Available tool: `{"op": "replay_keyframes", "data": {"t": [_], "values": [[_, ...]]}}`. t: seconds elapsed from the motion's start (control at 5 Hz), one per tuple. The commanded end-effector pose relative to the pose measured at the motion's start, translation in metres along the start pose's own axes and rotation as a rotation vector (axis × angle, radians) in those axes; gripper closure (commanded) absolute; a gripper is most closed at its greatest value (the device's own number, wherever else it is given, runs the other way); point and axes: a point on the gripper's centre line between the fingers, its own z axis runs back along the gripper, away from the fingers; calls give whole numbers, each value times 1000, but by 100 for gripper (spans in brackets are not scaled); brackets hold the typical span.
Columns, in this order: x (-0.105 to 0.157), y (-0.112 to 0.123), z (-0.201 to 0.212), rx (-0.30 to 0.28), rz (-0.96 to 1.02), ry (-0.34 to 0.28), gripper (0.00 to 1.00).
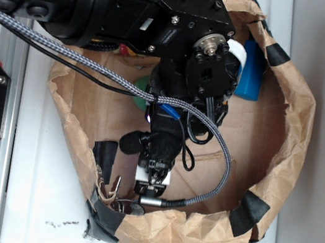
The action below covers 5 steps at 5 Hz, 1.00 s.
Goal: Grab the silver keys.
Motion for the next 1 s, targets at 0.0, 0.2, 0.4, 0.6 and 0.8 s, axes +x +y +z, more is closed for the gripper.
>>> {"op": "replay_keyframes", "data": {"t": [0.0, 0.2, 0.4, 0.6, 0.8], "values": [[4, -9, 8, -50, -18, -32, 0], [-6, -17, 10, -83, -51, -14, 0], [-14, -21, 10, -110, -69, 2, 0], [-20, -22, 9, -134, -75, 22, 0], [-23, -24, 9, -145, -73, 25, 0]]}}
